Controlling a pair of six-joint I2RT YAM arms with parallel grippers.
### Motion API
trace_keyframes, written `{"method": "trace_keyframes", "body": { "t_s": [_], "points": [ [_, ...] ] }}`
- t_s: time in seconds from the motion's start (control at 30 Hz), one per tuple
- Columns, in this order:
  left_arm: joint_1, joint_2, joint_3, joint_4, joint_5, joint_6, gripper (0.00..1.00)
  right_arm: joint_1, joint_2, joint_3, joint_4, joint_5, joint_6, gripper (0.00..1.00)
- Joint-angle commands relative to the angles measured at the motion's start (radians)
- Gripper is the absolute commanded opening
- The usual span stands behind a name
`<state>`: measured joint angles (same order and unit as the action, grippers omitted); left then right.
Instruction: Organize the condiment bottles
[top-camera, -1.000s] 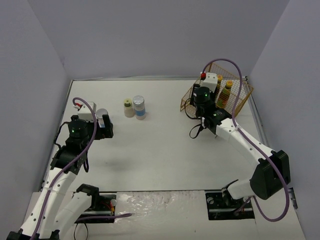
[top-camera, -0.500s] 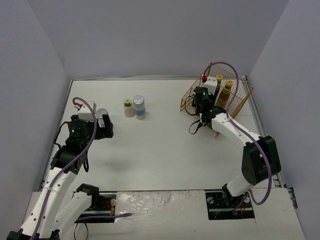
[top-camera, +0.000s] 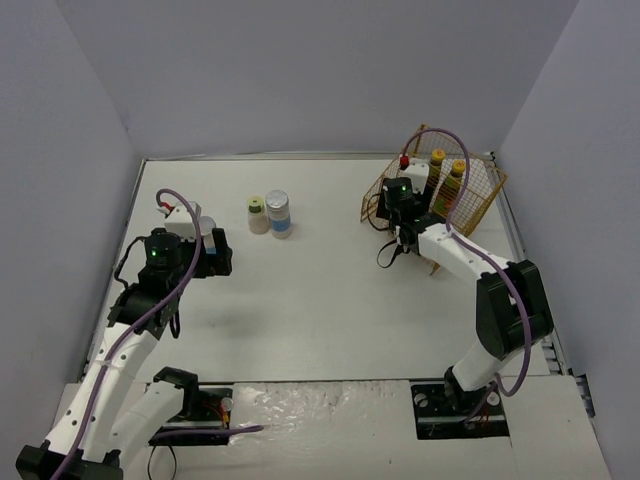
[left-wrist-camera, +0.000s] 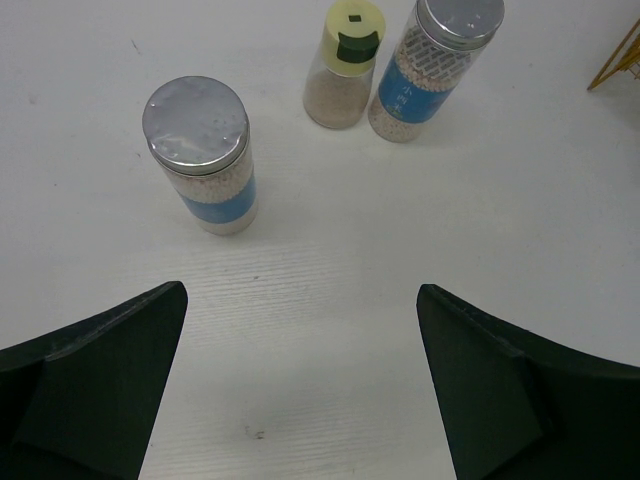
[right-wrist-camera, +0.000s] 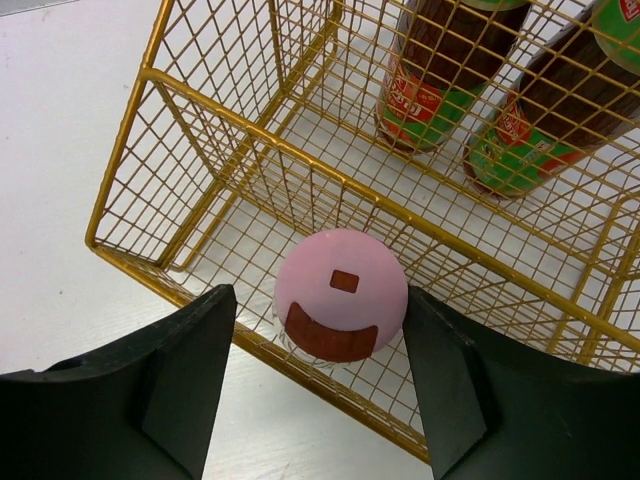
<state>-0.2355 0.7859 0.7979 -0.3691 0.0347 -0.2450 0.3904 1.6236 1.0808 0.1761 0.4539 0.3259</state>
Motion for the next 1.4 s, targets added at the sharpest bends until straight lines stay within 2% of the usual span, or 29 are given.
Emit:
{"method": "trace_keyframes", "body": {
  "t_s": [0.0,0.1,0.27,0.4,0.6,0.77,1.03,1.37],
  "points": [
    [0.005,0.027,0.051,0.061,0.050,-0.015,0.97,-0.001,-0.101,0.059,0.009,-0.022,0.016,0.74],
    [0.005,0.048,0.046,0.076,0.076,-0.023,0.97,0.000,-0.153,0.062,-0.025,-0.051,0.011,0.81],
    [-0.013,0.122,0.070,0.098,0.085,-0.086,0.97,0.005,-0.324,0.025,-0.083,-0.131,-0.008,0.86],
    [-0.037,0.236,0.148,0.094,0.062,-0.140,0.97,0.008,-0.523,-0.078,-0.099,-0.190,-0.008,0.88],
    [-0.109,0.408,0.345,0.068,-0.089,-0.155,0.97,0.013,-0.731,-0.175,-0.124,-0.237,0.002,0.89],
    [-0.110,0.529,0.464,0.073,-0.178,-0.162,0.88,0.013,-0.837,-0.255,-0.144,-0.265,0.020,0.89],
    [-0.072,0.811,0.676,0.021,-0.163,-0.143,0.85,0.013,-0.931,-0.330,-0.153,-0.326,0.059,0.90],
    [-0.023,0.997,0.810,0.009,-0.094,-0.158,0.84,0.013,-0.950,-0.348,-0.168,-0.339,0.036,0.91]
  ]
}}
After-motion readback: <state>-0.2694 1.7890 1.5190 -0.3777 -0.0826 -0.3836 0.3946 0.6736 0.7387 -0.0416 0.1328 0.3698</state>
